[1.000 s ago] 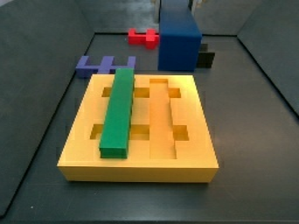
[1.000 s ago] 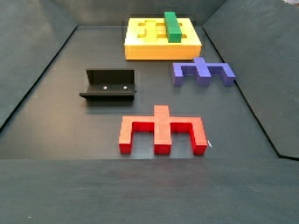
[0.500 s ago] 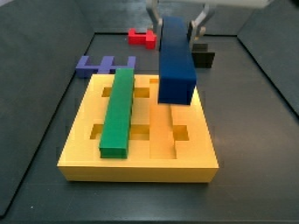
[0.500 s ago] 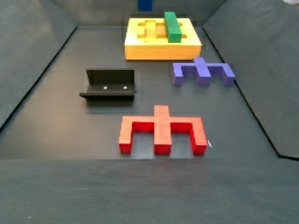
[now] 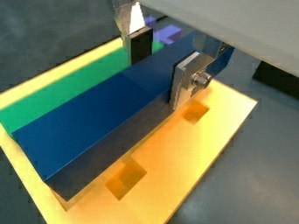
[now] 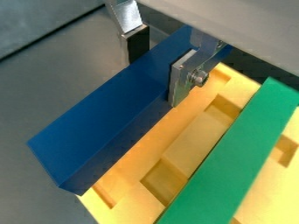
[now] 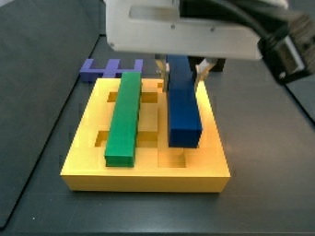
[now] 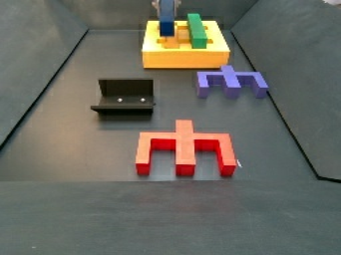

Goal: Pick up the blue object. Move up. Move to above the board. Insert the blue object.
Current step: Insert the blue object.

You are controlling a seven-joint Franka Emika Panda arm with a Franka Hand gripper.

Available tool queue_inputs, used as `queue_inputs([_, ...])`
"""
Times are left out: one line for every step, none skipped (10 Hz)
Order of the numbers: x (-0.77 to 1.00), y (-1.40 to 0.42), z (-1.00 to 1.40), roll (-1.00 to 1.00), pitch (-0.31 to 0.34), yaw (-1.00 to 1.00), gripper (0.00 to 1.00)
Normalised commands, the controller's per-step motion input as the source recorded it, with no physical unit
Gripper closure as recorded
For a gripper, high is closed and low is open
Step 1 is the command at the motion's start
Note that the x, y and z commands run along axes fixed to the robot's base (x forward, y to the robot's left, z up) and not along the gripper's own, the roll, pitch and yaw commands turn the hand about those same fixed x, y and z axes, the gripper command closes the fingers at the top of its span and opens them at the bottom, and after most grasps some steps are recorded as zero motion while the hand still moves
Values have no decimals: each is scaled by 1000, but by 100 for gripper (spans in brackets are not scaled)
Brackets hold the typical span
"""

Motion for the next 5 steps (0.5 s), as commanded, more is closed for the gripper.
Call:
queue_inputs([-89, -31, -400, -26, -151, 0, 100])
queue_inputs([-123, -29, -357, 0, -124, 0, 100])
queue_inputs([-171, -23, -371, 69, -114, 0, 100])
queue_inputs([-111, -103, -363, 101, -100, 6, 100])
queue_inputs([0, -169, -366, 161, -40, 0, 100])
